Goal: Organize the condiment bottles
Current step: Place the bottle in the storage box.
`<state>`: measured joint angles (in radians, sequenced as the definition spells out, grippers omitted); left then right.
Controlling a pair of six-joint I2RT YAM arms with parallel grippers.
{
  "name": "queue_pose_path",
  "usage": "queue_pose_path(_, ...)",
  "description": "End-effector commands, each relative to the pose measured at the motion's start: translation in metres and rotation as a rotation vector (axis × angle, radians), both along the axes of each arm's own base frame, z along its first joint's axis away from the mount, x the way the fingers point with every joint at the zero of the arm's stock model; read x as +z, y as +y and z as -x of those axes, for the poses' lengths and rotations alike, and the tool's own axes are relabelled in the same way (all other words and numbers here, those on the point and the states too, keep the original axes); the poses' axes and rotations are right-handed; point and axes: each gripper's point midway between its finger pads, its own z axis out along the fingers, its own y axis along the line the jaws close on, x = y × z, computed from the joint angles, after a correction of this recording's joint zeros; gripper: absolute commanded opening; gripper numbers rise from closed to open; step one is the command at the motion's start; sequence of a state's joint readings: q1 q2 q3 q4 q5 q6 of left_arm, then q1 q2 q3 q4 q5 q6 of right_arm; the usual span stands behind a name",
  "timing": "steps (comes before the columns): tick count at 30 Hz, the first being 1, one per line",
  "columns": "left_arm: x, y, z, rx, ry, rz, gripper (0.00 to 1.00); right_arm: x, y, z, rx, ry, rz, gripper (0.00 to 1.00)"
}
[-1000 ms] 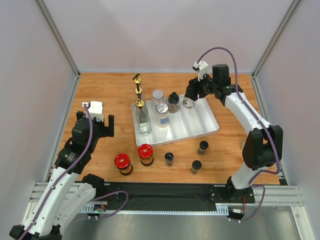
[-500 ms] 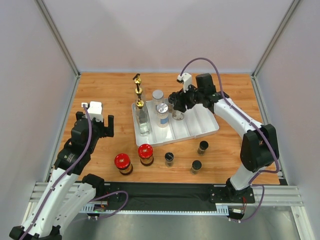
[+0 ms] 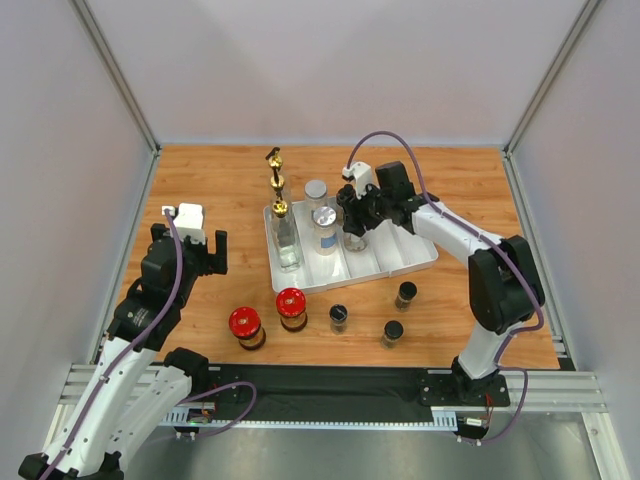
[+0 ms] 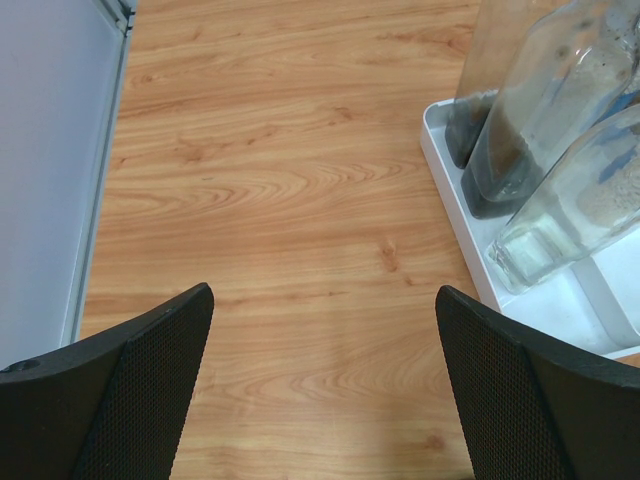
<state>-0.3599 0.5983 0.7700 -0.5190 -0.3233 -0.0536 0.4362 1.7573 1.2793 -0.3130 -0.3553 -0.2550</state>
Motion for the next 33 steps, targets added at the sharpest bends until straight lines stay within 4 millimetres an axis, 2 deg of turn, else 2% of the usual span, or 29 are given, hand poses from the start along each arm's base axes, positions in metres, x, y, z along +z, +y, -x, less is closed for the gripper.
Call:
queue_pose_path(1,0.008,-0.003,-0.003,-0.014,-0.036,0.011,1.0,0.02,0.007,-0.021,-0.01,-0.118,-0.026,0.19)
queue_pose_path(13,0.007,-0.003,-0.003,-0.014,-0.033,0.008,1.0,0.008,0.016,-0.03,-0.081,-0.178,-0.009,0.24)
queue_pose_path(17,0.006,-0.003,-0.003,-0.014,-0.031,0.008,1.0,0.006,0.014,-0.037,-0.11,-0.199,0.005,0.33)
queue_pose_path(19,0.007,-0.004,-0.003,-0.014,-0.033,0.008,1.0,0.006,0.013,-0.04,-0.119,-0.208,0.008,0.34)
queue_pose_path(20,0.006,-0.003,-0.003,-0.013,-0.032,0.007,1.0,0.004,0.012,-0.039,-0.122,-0.201,0.01,0.41)
queue_pose_path(21,0.006,-0.003,-0.003,-0.014,-0.03,0.007,1.0,0.004,0.013,-0.04,-0.121,-0.204,0.011,0.42)
queue_pose_path(25,0.006,-0.003,-0.003,-0.012,-0.03,0.008,1.0,-0.001,0.012,-0.038,-0.115,-0.196,0.022,0.58)
queue_pose_path(26,0.006,-0.003,-0.003,-0.013,-0.032,0.007,1.0,0.0,0.011,-0.037,-0.113,-0.197,0.023,0.65)
queue_pose_path(29,0.007,-0.003,-0.002,-0.011,-0.036,0.008,1.0,0.006,0.012,-0.033,-0.099,-0.205,0.015,0.76)
queue_pose_path(33,0.008,-0.002,-0.002,-0.01,-0.039,0.009,1.0,0.017,0.01,-0.027,-0.086,-0.214,0.003,0.83)
